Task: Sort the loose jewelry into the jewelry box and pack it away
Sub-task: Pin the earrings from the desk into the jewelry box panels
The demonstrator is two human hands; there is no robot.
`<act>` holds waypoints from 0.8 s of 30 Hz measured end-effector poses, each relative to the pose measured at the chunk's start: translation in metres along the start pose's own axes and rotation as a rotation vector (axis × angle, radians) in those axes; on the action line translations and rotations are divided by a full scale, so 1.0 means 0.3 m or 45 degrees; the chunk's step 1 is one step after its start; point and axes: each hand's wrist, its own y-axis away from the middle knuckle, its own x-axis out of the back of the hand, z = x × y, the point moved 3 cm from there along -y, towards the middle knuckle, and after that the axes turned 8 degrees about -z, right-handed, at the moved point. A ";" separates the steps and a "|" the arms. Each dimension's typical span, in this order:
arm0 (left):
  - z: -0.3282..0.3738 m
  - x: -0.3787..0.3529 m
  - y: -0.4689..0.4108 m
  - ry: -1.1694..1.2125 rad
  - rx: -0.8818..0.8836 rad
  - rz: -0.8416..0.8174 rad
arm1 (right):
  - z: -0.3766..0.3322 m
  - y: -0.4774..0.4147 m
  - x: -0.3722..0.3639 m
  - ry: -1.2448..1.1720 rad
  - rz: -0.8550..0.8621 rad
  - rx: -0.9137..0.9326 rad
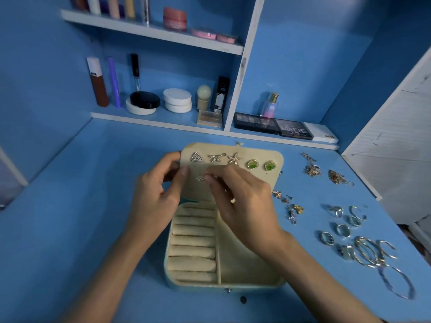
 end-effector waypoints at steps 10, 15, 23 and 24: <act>0.002 -0.002 -0.001 -0.011 -0.031 -0.002 | 0.007 -0.019 -0.048 0.107 0.028 -0.051; 0.004 -0.001 -0.001 -0.015 -0.041 0.009 | 0.005 -0.021 -0.048 0.096 0.059 -0.040; 0.004 -0.002 -0.001 -0.027 -0.048 0.012 | 0.013 -0.018 -0.049 0.083 0.130 -0.064; 0.005 -0.001 0.000 -0.022 -0.052 0.009 | 0.011 -0.019 -0.049 0.091 0.128 -0.063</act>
